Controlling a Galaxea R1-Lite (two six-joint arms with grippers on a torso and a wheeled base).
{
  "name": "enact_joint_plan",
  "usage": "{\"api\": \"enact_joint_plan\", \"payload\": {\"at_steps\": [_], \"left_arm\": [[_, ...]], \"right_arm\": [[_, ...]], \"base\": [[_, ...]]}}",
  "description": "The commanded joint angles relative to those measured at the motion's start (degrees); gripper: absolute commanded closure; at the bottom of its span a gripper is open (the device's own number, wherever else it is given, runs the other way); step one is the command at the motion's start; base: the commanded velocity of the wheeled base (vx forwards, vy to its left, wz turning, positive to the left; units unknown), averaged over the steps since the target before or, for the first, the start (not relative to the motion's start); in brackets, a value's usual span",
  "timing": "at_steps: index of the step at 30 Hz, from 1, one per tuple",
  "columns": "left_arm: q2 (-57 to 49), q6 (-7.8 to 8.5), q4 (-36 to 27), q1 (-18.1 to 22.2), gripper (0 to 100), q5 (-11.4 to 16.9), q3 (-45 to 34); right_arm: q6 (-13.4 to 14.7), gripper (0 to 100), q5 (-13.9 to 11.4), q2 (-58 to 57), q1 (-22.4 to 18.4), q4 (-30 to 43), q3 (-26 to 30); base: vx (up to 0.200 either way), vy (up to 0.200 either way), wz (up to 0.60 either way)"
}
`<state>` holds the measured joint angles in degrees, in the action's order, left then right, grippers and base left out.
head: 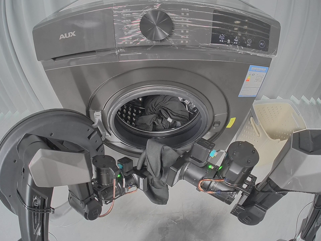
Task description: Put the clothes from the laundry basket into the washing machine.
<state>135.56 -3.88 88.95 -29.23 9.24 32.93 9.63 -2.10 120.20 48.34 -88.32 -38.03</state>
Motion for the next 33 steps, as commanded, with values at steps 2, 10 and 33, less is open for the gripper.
{"api": "enact_joint_plan", "payload": {"at_steps": [2,10,33], "left_arm": [[-2.23,-0.25,0.08,1.37,100,-0.72,-0.23],[-11.02,-1.05,-0.01,1.37,100,-0.63,-3.48],[-26.22,-1.05,0.08,-0.47,100,-0.19,-15.35]], "right_arm": [[-0.23,100,-0.80,-1.63,-2.28,0.08,6.31],[-0.75,100,-0.72,-1.02,-3.78,0.34,11.14],[-3.48,0,-3.26,2.14,-3.78,-0.01,24.85]], "base": [[0.000,0.000,0.00],[0.000,0.000,0.00],[0.000,0.000,0.00]]}}
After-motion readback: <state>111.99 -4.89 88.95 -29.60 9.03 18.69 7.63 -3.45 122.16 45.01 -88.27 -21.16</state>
